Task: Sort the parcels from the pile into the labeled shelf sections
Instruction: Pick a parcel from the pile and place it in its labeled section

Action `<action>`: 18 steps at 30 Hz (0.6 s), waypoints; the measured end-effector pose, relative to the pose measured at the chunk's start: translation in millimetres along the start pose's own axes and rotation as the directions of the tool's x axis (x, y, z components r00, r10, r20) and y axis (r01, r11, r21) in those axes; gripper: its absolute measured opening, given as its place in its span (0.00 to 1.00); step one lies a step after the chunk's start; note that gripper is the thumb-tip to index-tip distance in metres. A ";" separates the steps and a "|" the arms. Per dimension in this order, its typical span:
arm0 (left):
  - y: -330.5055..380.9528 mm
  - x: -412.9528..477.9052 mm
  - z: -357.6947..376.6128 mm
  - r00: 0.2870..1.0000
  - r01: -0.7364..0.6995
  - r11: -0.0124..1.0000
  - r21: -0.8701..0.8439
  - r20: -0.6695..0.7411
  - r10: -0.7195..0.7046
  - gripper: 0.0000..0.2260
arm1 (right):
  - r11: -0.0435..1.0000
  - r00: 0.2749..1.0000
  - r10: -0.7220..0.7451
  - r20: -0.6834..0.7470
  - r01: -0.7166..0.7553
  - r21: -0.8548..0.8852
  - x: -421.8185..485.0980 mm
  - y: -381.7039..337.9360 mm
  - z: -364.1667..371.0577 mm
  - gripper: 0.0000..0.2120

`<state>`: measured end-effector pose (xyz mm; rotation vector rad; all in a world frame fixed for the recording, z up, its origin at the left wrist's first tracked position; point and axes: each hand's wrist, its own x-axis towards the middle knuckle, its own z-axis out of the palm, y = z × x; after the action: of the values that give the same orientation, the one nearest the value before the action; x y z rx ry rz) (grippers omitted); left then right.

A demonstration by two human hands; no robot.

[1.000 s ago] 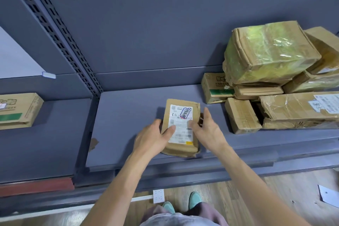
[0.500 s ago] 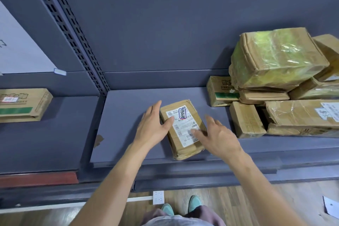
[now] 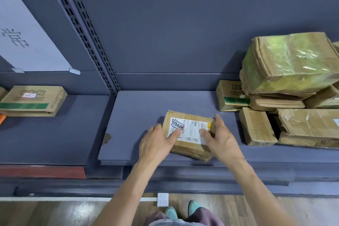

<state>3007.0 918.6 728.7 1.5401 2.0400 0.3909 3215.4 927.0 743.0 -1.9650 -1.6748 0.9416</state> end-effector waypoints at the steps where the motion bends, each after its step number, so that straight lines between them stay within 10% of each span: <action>1: -2.1 -2.1 2.1 1.000 0.022 0.999 -0.035 -0.001 -0.022 0.30 | 0.999 1.000 -0.004 0.002 0.004 0.046 0.5 0.9 2.7 0.34; 6: -7.2 -14.6 16.8 0.998 0.006 0.971 -0.241 -0.056 -0.020 0.28 | 0.988 0.998 -0.053 0.041 0.046 0.147 -4.2 17.4 11.9 0.17; 18: -3.5 -33.5 25.9 0.997 0.028 0.811 -0.584 -0.041 -0.064 0.09 | 0.960 0.986 -0.163 0.022 0.153 0.233 -11.5 40.9 23.5 0.22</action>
<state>3025.8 883.3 714.3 1.0997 1.7540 0.9560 3227.1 904.4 701.7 -1.6464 -1.6344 1.0690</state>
